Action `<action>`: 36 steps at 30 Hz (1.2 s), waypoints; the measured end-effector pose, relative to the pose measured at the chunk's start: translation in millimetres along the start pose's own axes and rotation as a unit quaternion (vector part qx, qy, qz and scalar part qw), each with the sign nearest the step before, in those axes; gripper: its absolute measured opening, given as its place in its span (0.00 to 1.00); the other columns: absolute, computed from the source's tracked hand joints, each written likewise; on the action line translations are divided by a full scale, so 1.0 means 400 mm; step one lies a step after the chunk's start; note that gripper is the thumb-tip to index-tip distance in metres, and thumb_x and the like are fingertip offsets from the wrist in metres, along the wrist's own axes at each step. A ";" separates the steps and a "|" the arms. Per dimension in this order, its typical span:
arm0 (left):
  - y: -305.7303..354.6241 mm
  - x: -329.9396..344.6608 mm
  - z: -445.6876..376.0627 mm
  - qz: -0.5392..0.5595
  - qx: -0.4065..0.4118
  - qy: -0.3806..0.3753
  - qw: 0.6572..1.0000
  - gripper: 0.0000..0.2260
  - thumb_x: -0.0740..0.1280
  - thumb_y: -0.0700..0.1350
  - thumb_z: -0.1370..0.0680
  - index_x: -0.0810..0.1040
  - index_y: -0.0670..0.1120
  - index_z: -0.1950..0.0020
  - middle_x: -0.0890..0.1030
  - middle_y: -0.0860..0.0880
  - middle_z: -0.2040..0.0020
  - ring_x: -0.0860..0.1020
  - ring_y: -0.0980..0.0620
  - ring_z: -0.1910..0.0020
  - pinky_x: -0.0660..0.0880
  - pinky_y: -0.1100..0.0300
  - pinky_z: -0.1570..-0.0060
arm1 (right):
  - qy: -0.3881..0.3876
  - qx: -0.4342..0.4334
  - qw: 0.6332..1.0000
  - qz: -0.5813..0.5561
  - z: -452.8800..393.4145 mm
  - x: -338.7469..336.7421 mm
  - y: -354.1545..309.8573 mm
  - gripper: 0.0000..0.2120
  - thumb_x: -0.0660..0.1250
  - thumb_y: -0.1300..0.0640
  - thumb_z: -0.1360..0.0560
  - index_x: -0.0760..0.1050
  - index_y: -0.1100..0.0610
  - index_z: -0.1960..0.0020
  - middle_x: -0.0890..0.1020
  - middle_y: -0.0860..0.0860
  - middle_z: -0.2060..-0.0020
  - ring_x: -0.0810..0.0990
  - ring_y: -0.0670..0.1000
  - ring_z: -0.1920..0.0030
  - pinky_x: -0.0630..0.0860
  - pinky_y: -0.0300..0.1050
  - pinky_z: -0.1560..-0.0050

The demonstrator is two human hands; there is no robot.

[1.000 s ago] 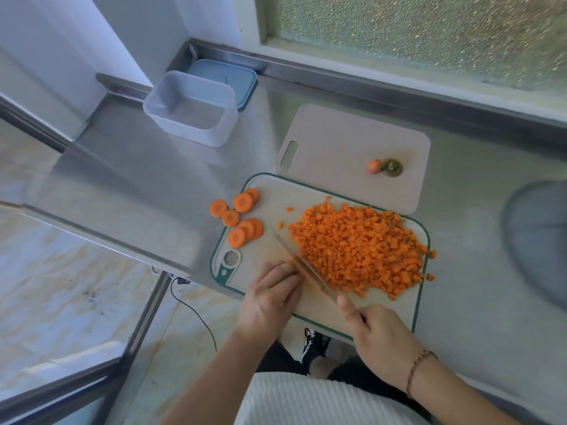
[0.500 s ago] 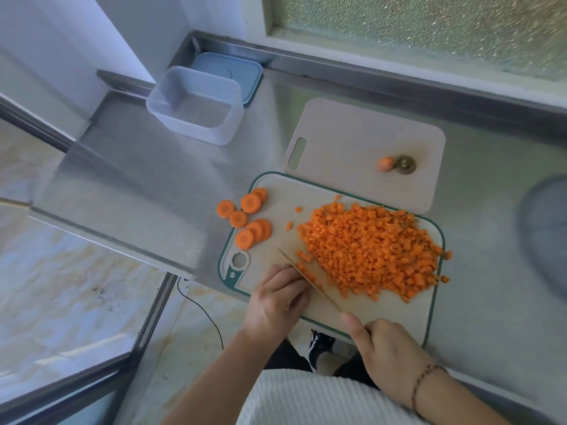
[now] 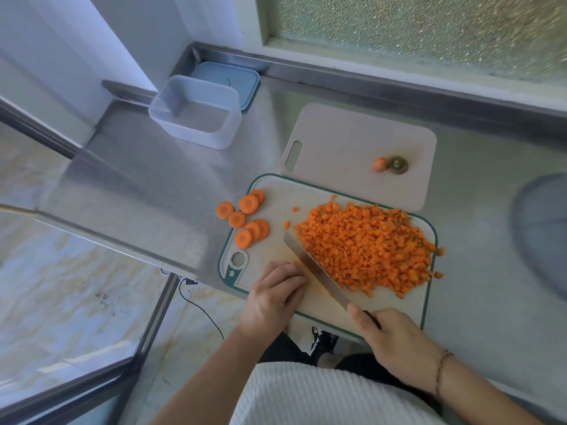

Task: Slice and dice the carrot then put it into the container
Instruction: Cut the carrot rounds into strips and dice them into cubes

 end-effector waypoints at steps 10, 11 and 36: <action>-0.019 -0.009 0.010 -0.025 0.014 -0.010 1.000 0.02 0.73 0.36 0.22 0.86 0.39 0.53 0.84 0.46 0.50 0.80 0.46 0.48 0.77 0.59 0.43 | -0.020 0.009 1.000 -0.007 0.038 0.010 0.042 0.30 0.44 0.28 0.30 0.63 0.54 0.70 0.68 0.48 0.76 0.68 0.44 0.73 0.66 0.37 0.67; -0.019 -0.008 0.009 -0.022 0.012 -0.012 1.000 0.02 0.73 0.37 0.22 0.86 0.39 0.53 0.84 0.46 0.50 0.80 0.46 0.48 0.77 0.59 0.43 | -0.014 0.007 1.000 -0.008 0.037 0.011 0.046 0.30 0.44 0.28 0.31 0.63 0.53 0.70 0.69 0.48 0.77 0.68 0.44 0.72 0.66 0.38 0.66; -0.017 -0.031 0.019 -0.032 -0.016 0.020 0.999 0.01 0.76 0.38 0.24 0.86 0.41 0.54 0.82 0.47 0.53 0.79 0.48 0.51 0.78 0.52 0.50 | -0.015 -0.048 0.998 -0.027 0.033 -0.008 0.040 0.32 0.52 0.24 0.32 0.71 0.53 0.64 0.74 0.45 0.73 0.72 0.43 0.71 0.67 0.38 0.68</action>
Point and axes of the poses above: each hand's wrist, its own z-axis away from the middle knuckle, its own x-axis out of the palm, y = z × x, the point moved 3 cm from there along -z, towards the middle knuckle
